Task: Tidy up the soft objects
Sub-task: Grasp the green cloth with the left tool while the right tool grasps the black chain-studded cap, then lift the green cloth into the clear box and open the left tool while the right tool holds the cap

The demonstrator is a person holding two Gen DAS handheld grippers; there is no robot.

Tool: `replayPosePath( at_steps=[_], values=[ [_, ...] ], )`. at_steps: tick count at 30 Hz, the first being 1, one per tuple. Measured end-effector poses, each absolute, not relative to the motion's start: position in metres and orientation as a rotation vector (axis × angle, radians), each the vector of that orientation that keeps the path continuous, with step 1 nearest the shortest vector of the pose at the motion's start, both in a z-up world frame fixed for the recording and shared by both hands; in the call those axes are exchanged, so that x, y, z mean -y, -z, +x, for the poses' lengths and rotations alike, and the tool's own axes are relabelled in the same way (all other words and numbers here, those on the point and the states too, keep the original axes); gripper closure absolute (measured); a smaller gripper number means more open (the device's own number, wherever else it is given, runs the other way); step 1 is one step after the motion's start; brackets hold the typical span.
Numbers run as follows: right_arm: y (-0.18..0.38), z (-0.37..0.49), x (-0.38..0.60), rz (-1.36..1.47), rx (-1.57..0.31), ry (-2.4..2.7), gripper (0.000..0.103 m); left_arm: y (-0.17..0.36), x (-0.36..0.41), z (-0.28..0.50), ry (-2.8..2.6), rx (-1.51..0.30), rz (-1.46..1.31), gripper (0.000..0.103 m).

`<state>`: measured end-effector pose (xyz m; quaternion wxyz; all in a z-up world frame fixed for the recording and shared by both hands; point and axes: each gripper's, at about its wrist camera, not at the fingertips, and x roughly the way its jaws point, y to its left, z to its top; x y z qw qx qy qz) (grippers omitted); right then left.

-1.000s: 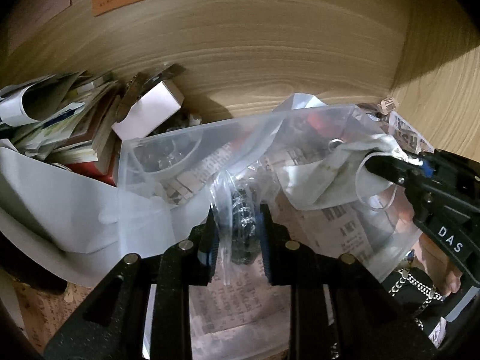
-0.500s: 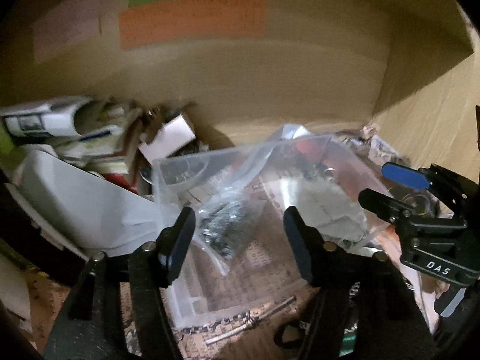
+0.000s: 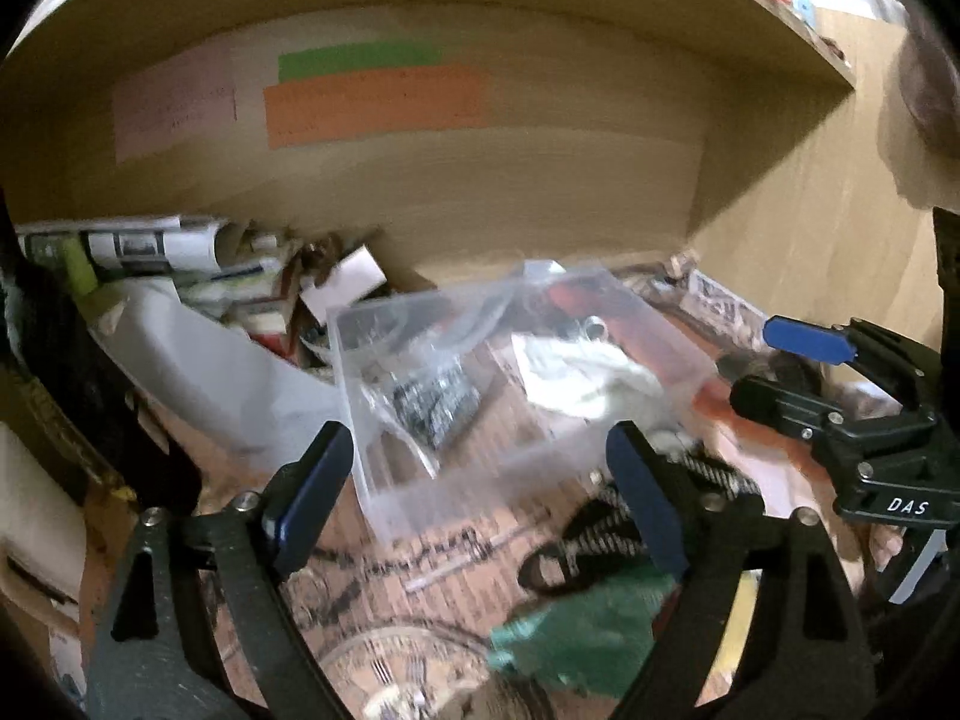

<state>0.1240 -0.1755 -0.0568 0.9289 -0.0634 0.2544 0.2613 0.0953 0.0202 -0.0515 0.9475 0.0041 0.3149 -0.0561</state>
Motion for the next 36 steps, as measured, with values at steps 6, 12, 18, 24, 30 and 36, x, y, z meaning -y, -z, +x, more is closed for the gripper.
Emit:
replayPosePath(
  at_steps=[6,12,18,24,30,36],
  values=[
    [0.083,0.108,0.177,-0.125,-0.595,-0.553,0.036,0.077,-0.012,0.08,0.142,-0.713,-0.003,0.016],
    [0.109,0.105,0.178,-0.106,-0.679,-0.565,0.036,0.102,-0.001,0.074,0.165,-0.785,-0.013,0.016],
    [0.122,0.108,0.181,-0.085,-0.719,-0.559,0.044,0.118,0.007,0.068,0.195,-0.829,-0.029,0.016],
    [0.128,0.109,0.18,-0.097,-0.723,-0.553,0.056,0.138,0.015,0.072,0.226,-0.89,-0.045,0.016],
    [0.132,0.108,0.177,-0.127,-0.714,-0.546,0.075,0.144,0.014,0.072,0.239,-0.899,-0.077,0.029],
    [0.124,0.108,0.182,-0.104,-0.683,-0.544,0.083,0.138,0.003,0.066,0.22,-0.876,-0.089,0.052]
  ],
)
